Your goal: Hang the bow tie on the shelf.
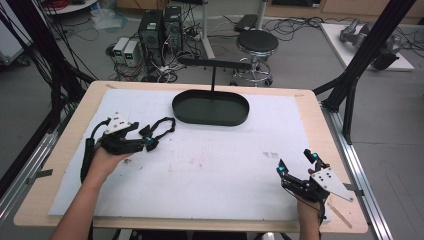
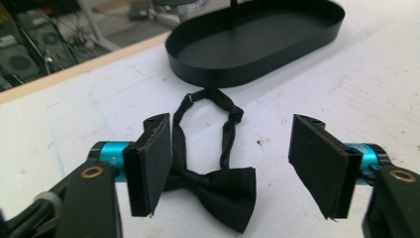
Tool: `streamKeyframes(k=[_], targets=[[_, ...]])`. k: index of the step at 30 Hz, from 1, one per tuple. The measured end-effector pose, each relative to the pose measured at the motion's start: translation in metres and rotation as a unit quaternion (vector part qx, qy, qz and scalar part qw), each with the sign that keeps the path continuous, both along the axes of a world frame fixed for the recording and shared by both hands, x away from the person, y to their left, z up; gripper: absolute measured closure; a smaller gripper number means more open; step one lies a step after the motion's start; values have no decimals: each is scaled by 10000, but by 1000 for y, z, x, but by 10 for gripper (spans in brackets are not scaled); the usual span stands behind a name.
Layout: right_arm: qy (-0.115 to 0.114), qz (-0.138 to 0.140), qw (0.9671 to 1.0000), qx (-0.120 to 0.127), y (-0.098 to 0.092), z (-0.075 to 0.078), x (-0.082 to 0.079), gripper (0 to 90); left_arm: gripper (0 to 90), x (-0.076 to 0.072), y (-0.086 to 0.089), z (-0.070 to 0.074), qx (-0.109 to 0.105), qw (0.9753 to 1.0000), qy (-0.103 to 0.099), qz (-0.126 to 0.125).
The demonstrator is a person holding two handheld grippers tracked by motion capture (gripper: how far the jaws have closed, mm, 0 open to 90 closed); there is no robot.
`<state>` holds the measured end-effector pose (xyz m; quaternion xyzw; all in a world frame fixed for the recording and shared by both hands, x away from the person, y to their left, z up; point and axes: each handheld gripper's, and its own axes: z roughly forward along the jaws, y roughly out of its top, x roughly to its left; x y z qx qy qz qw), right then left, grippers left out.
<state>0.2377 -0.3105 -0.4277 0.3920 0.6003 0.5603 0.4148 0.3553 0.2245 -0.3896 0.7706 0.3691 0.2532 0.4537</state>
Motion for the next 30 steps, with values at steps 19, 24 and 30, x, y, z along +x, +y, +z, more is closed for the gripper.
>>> streamKeyframes(k=[19, 24, 30], targets=[[21, 34, 10000, 76, 1, -1, 2, 112, 518, 55, -36, -31, 948, 9897, 1051, -216], [32, 46, 10000, 69, 2, -2, 3, 112, 577, 58, -37, -36, 985, 9877, 1191, -221], [42, 33, 10000, 77, 2, -2, 2, 112, 657, 61, -32, -40, 906, 9854, 1431, -179]])
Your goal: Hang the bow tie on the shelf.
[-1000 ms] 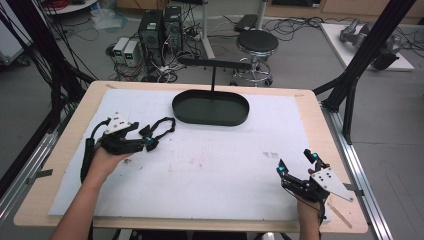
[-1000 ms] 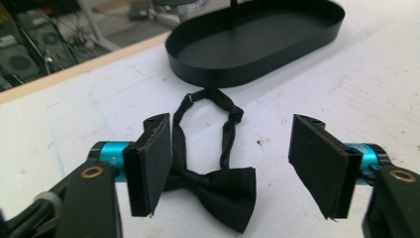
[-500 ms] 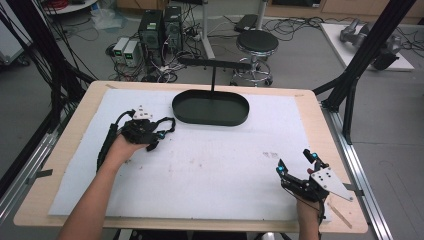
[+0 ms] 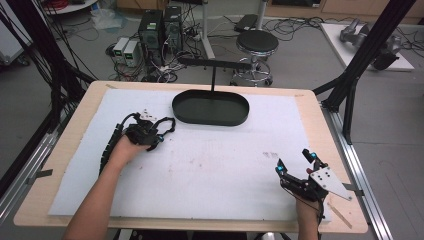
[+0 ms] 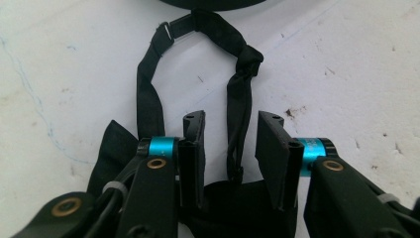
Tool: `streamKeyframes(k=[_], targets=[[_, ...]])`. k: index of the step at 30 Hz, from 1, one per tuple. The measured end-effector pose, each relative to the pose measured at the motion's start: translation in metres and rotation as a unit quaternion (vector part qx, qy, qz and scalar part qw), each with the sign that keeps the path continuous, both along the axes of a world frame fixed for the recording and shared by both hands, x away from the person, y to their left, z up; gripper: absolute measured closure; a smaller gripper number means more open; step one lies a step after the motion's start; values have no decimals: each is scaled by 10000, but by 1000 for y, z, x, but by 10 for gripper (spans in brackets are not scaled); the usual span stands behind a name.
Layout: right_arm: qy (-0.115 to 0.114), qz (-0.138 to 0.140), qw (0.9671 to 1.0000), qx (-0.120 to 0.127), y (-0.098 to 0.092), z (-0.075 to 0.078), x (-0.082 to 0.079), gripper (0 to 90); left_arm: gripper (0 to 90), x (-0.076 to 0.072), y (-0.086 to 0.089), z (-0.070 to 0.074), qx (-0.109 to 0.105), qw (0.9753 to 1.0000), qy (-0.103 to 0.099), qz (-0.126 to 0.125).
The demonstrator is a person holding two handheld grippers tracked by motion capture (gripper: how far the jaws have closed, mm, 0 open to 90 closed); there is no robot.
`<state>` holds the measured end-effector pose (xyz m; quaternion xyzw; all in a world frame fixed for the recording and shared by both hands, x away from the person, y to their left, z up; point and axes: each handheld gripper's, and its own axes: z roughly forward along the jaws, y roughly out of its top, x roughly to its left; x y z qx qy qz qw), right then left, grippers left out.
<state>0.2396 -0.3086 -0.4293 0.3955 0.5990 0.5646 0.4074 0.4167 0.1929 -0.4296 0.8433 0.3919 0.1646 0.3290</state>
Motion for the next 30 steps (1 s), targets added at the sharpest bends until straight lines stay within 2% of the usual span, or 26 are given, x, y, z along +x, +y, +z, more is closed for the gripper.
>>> streamKeyframes(k=[2, 3, 5, 9, 11, 13, 14, 15, 16, 18, 21, 22, 23, 24, 26, 30], targets=[[-6, 6, 10000, -7, 0, 0, 0, 112, 685, 0, 0, 0, 1, 10000, 33, -10], [0, 7, 10000, -9, 0, 0, 0, 112, 702, 1, 0, -2, -40, 9999, 136, -36], [17, 18, 10000, -15, 1, -1, 0, 112, 730, 1, 0, -3, -24, 9998, 187, -64], [9, 18, 10000, -22, 1, -1, 0, 112, 854, 0, -1, -2, -37, 9998, 193, -69], [18, 11, 10000, -7, 1, -1, 0, 112, 864, -1, -2, -1, -45, 9998, 194, -84], [20, 14, 10000, -9, 1, -1, 0, 112, 866, -2, -2, 0, -87, 9998, 147, -109], [13, 17, 10000, -11, 1, -1, 0, 112, 867, -4, -2, 4, -211, 9997, -4, -117], [9, 19, 10000, -18, 1, -1, 1, 112, 867, -4, -2, 4, -211, 9997, -4, -117], [11, 21, 10000, -18, 1, -1, 1, 112, 867, -6, -2, 10, -410, 9989, -162, -134], [11, 16, 10000, -39, 1, -1, 1, 112, 867, -9, 0, 16, -662, 9972, -344, -115], [42, 18, 10000, -15, 2, -2, 1, 112, 868, -13, 4, 26, -1145, 9915, -609, -18], [40, 18, 10000, -16, 2, -2, 1, 112, 867, -14, 7, 29, -1312, 9889, -701, 8], [40, 18, 10000, -16, 2, -2, 1, 112, 868, -14, 7, 29, -1312, 9889, -701, 8], [44, 19, 10000, -7, 2, -2, 1, 112, 868, -17, 11, 36, -1738, 9808, -879, 125], [43, 23, 10000, -16, 2, -2, 1, 112, 868, -19, 15, 43, -2010, 9734, -1085, 192], [53, 24, 10000, -15, 3, -2, 1, 112, 868, -24, 19, 54, -2296, 9584, -1659, 355]])
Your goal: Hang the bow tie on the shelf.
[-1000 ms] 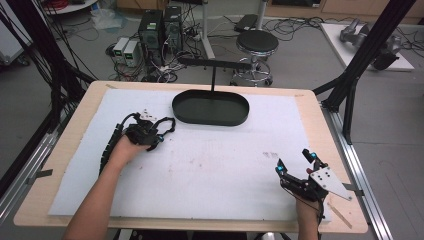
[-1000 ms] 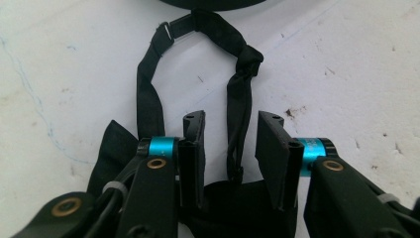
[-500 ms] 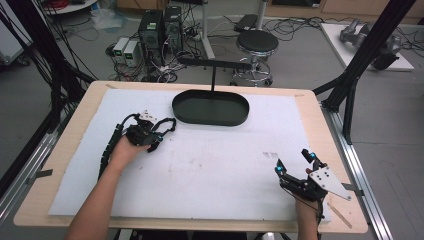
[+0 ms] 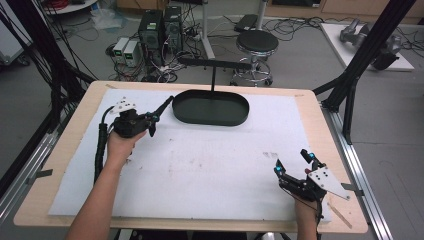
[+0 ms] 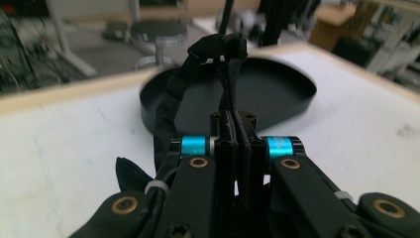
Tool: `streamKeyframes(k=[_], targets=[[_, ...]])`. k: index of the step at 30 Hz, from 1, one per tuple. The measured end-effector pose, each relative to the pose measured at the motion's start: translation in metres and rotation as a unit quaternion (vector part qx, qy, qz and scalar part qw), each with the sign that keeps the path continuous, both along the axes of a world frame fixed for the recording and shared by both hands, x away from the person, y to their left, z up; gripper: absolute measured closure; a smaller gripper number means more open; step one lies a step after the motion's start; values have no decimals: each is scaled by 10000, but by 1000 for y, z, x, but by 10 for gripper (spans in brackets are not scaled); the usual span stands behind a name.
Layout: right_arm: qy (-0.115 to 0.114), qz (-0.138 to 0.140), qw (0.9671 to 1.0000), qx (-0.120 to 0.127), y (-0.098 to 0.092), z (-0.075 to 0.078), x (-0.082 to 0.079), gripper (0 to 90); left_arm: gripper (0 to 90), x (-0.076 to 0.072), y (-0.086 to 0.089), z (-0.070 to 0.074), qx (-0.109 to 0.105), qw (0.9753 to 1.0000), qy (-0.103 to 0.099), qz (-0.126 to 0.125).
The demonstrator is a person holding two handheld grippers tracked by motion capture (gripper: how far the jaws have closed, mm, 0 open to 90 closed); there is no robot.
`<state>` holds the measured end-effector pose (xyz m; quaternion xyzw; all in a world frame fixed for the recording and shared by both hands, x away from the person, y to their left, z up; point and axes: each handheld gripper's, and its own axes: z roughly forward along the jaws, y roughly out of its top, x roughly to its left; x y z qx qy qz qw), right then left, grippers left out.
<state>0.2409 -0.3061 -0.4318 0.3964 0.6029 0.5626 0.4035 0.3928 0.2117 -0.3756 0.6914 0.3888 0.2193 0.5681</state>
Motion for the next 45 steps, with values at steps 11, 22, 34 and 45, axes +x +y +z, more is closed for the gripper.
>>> streamKeyframes(k=[11, 22, 34, 45], targets=[[28, 29, 10000, 22, 1, -2, 0, 112, 868, -7, -14, 21, -88, 9844, -1495, 924], [8, 12, 9999, 144, -3, -1, -1, 112, 868, 11, -62, 36, 601, 9564, -2520, 1346], [-28, 13, 9996, 266, -3, -1, -1, 112, 868, 42, -93, 21, 695, 9490, -2741, 1396], [-20, 15, 9995, 303, -2, -1, -1, 112, 868, 63, -110, -2, 1064, 9512, -2560, 1354]])
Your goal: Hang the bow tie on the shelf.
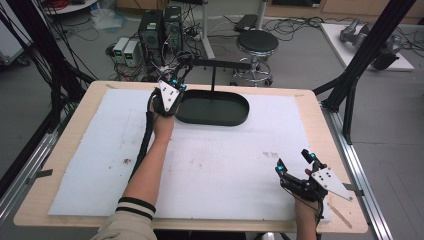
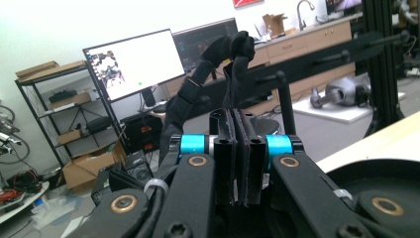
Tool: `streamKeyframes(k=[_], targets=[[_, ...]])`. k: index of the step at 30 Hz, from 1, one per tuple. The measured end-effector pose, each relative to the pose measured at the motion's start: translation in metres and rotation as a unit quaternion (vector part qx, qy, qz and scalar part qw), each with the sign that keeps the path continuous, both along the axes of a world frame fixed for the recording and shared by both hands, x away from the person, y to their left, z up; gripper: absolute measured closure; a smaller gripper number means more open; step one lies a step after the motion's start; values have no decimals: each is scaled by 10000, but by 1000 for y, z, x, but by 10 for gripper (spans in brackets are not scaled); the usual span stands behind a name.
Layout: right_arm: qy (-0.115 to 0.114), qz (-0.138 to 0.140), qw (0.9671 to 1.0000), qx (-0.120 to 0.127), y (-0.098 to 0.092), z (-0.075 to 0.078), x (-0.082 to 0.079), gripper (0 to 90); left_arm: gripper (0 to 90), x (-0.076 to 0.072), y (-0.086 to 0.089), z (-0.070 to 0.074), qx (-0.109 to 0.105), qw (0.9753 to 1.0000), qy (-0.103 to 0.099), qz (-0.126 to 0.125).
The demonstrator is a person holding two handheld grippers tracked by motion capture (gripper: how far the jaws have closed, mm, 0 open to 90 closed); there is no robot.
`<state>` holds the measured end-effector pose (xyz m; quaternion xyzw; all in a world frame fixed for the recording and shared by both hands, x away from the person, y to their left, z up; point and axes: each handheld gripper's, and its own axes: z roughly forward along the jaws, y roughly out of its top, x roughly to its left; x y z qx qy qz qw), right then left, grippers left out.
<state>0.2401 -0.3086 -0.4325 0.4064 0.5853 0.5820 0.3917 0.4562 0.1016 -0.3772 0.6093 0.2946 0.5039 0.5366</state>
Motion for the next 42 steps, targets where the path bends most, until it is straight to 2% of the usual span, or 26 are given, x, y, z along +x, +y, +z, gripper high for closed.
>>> streamKeyframes(k=[3, 13, 15, 17, 19, 21, 23, 25, 27, 29, 31, 38, 41, 42], targets=[[-16, -8, 10000, -13, 0, 0, 1, 112, 868, 5, -4, -6, 122, 9999, 86, 64], [22, 13, 10000, -43, 2, -1, 1, 112, 848, 16, -1, -12, 181, 9996, 190, 88], [31, 9, 10000, -48, 2, -2, 1, 112, 727, 17, -1, -14, 144, 9996, 203, 100], [42, 4, 10000, -37, 2, -2, 2, 112, 538, 18, 0, -15, 135, 9994, 261, 173], [30, 12, 10000, -76, 2, -2, 2, 112, 440, 18, 1, -15, 94, 9994, 295, 135], [29, 15, 10000, -74, 2, -2, 1, 112, 369, 17, 2, -13, 45, 9994, 331, 133], [26, 16, 10000, -65, 3, -2, 1, 112, 316, 13, 3, -8, -65, 9993, 373, -15], [2, 20, 10000, -54, 2, -1, 1, 112, 274, 12, 4, -6, -80, 9992, 389, -63], [2, 26, 10000, -40, 2, -1, 1, 112, 254, 6, 7, -1, -256, 9982, 469, -261], [-6, 28, 10000, -21, 2, -1, 0, 112, 186, -1, 11, 4, -368, 9965, 590, -456], [-5, 31, 10000, -20, 2, -1, 0, 112, 180, -11, 17, 10, -457, 9955, 584, -594], [-22, 55, 9999, -83, 5, -2, 1, 112, 158, -54, 47, 31, -712, 9919, 367, -990], [-35, 47, 9999, -131, 7, -1, 0, 112, 159, -76, 68, 36, -881, 9906, 223, -1026], [-45, 45, 9999, -128, 7, -1, 0, 112, 159, -89, 83, 37, -959, 9905, 159, -974]])
